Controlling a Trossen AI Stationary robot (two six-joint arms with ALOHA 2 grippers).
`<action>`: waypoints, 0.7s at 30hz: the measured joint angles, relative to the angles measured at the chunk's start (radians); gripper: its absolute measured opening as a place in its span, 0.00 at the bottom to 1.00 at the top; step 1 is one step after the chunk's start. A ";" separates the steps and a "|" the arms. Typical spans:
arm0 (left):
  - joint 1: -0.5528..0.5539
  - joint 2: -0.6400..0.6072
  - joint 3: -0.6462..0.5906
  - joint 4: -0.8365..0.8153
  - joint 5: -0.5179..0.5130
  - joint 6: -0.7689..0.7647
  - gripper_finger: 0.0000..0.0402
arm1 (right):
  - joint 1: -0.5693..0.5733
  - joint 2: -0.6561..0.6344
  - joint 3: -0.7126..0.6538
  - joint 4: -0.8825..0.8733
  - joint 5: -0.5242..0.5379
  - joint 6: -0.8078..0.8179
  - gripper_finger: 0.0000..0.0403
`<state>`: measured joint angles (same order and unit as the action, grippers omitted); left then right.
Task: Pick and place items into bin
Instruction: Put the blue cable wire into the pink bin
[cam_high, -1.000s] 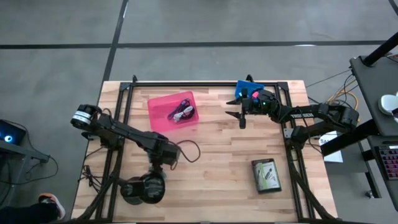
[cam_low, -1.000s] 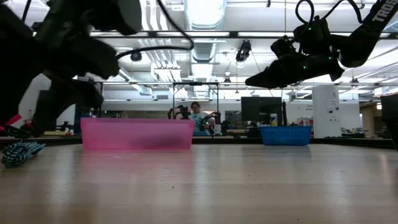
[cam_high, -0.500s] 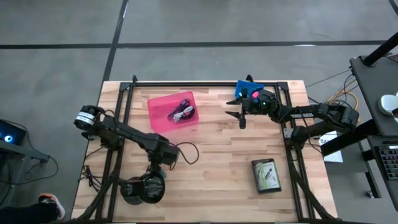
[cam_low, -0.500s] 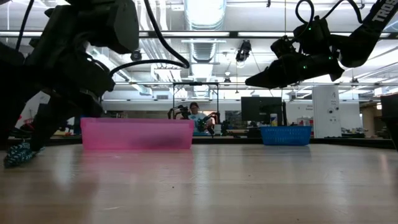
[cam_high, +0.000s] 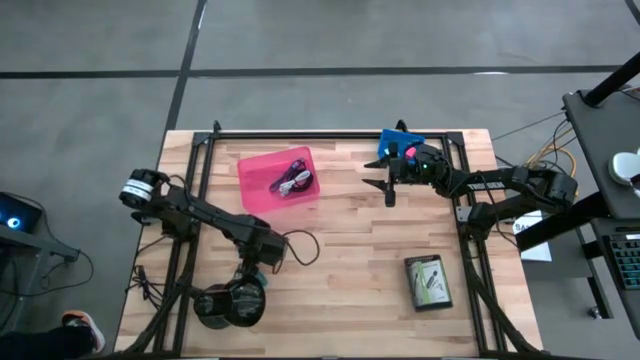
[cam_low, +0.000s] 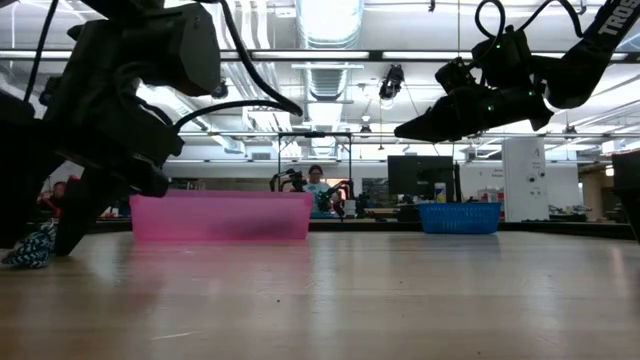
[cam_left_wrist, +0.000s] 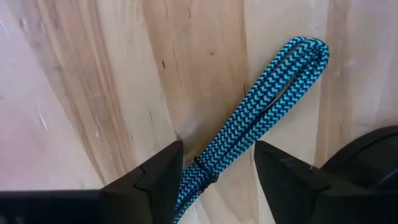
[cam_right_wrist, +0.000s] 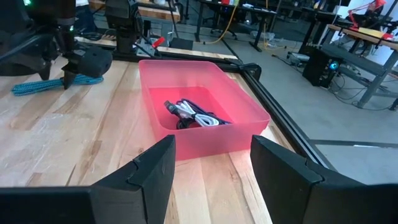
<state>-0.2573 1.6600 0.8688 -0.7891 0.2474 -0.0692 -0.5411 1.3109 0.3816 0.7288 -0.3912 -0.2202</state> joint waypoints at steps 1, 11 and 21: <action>0.000 0.000 -0.001 0.002 -0.002 0.000 0.45 | 0.000 0.000 0.000 0.000 0.000 0.000 0.49; 0.001 0.000 -0.005 0.007 -0.047 0.000 0.06 | 0.000 0.000 0.000 0.000 0.000 0.002 0.49; 0.013 -0.011 0.061 0.058 -0.129 0.027 0.03 | 0.000 0.000 0.000 0.000 0.000 0.003 0.49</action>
<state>-0.2447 1.6485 0.9294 -0.7307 0.1183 -0.0427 -0.5411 1.3109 0.3815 0.7288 -0.3913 -0.2176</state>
